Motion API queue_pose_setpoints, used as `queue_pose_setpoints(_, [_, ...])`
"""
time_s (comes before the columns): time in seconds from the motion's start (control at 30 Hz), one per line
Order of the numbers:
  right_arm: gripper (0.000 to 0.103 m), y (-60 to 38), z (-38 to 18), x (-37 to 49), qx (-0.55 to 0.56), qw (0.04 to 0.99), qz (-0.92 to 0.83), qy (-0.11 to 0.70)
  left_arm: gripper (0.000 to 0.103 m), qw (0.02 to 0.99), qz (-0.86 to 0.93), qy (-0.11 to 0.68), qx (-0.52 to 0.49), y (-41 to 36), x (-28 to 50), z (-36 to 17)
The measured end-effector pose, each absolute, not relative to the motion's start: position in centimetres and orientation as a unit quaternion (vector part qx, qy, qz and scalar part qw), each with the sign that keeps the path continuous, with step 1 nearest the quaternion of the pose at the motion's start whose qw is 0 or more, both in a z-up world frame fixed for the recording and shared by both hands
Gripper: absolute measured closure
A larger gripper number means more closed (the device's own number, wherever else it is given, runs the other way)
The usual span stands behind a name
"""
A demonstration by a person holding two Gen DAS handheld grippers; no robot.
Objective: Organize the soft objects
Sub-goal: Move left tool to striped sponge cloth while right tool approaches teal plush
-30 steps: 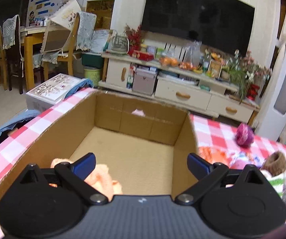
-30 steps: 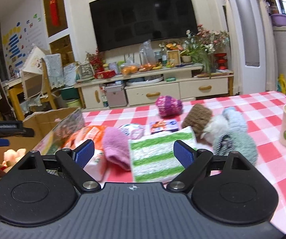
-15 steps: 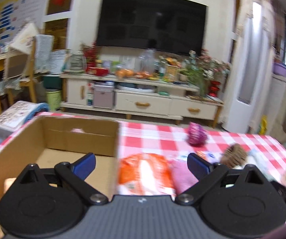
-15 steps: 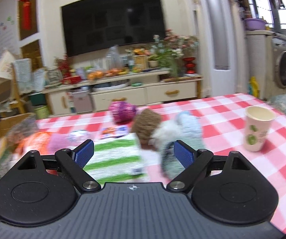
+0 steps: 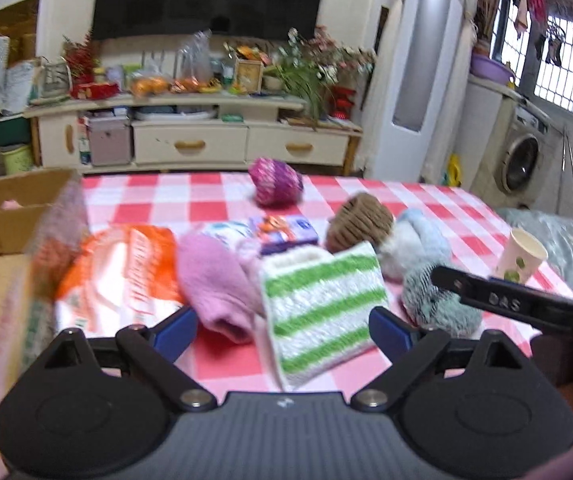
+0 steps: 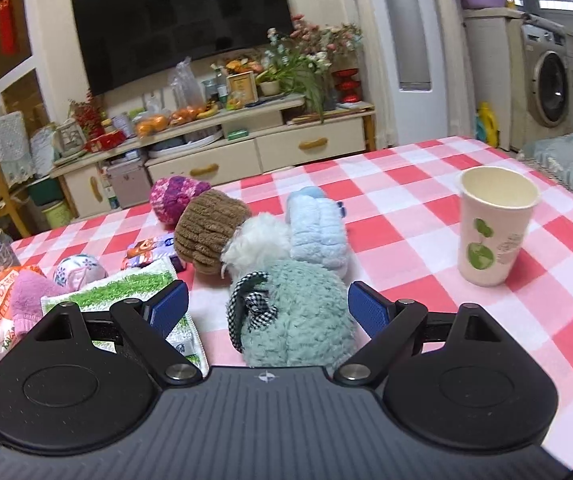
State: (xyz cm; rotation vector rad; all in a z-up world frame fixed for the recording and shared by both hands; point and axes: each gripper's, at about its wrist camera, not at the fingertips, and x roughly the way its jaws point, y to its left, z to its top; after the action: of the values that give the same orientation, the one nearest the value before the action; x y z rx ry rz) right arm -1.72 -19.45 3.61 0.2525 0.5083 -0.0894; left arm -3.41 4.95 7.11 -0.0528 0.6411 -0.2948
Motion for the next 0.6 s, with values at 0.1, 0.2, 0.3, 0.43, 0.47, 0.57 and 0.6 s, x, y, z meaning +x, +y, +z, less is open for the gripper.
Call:
queue_pose_setpoints(0.1, [0.0,-19.5,3.3,-0.5,0.107,0.959,-0.036,0.259,0.014,0.93,-0.149,0.333,-0.034,4.0,-2.5,6.1])
queue_pose_setpoints(0.2, [0.0,-19.3,3.3,0.0,0.076,0.96,-0.039,0.265,0.015,0.924,-0.151,0.348,-0.044,3.4,-1.5,5.1])
queue_pose_setpoints(0.3, [0.0,-20.1,3.1,0.3,0.074,0.958,-0.042,0.273,0.017,0.92,-0.153,0.359,-0.047,2.8,-0.5,4.4])
queue_pose_setpoints(0.43, [0.0,-21.3,2.9,0.6,0.087,0.955,-0.042,0.281,0.02,0.917,-0.15,0.365,-0.055,2.4,0.5,3.7])
queue_pose_setpoints(0.47, [0.0,-21.5,2.8,0.6,0.087,0.954,-0.043,0.284,0.022,0.916,-0.151,0.366,-0.057,2.4,0.6,3.7])
queue_pose_setpoints(0.57, [0.0,-22.3,2.4,1.0,0.094,0.951,-0.045,0.292,0.033,0.912,-0.159,0.372,-0.063,2.0,1.1,3.6])
queue_pose_setpoints(0.6, [0.0,-22.5,2.3,1.1,0.098,0.95,-0.045,0.294,0.037,0.91,-0.162,0.375,-0.065,1.9,1.1,3.7])
